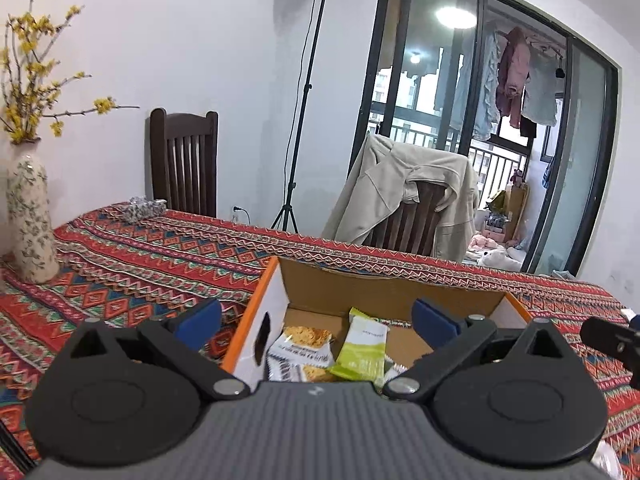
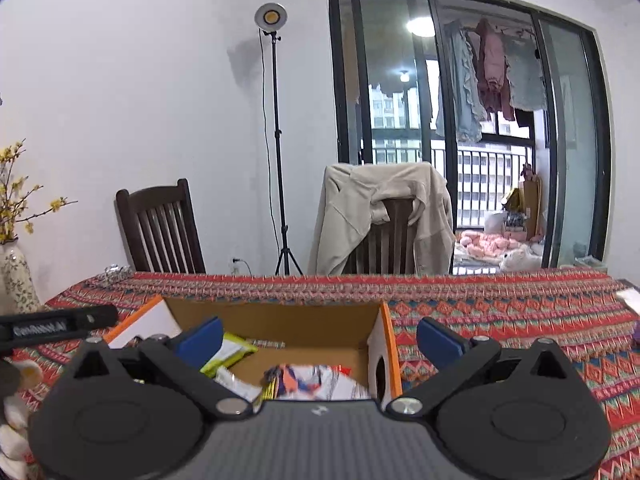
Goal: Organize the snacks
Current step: 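Move both grippers back toward the remaining snack pile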
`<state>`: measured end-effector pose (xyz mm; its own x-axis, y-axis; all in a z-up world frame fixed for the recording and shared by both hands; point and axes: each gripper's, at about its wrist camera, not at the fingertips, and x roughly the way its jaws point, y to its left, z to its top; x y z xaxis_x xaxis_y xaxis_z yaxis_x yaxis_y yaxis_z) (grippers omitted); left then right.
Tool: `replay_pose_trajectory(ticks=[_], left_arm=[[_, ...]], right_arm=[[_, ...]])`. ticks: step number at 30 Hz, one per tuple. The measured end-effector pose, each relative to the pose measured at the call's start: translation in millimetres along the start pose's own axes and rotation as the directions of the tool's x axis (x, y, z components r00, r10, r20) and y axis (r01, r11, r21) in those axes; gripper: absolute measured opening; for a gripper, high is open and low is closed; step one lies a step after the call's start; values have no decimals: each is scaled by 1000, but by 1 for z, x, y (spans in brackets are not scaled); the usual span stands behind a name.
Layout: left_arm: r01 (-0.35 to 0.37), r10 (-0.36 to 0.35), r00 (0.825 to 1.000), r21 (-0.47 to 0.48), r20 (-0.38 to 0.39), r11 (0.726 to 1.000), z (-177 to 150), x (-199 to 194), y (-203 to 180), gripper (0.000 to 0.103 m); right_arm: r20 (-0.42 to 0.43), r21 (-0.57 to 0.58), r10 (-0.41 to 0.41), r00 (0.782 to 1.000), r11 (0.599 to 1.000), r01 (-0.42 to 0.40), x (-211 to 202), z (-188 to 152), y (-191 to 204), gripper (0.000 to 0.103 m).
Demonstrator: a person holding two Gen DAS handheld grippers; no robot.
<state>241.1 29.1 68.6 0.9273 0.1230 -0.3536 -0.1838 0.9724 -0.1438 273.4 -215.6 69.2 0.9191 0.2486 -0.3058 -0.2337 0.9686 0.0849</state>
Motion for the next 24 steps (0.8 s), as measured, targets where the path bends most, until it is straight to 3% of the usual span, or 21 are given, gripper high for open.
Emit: replay_pose_trajectory(ticks=[10,18,24], left_arm=[[-7,7,998,8,-57,1000,-22,-43,26,103],[16,-16,996,8,-87,1000,-51,-75,41,103],[28,-24,996,39,-89,999,-77,-98,51,103]], right_arm=[[-49,40,59,997,998,-57,-45,-26,-1,103],[-126,-13,93,988,995,-95,-79,-59,15,103],[-196,-34,61,979,997,-69,-101,-90,20,103]])
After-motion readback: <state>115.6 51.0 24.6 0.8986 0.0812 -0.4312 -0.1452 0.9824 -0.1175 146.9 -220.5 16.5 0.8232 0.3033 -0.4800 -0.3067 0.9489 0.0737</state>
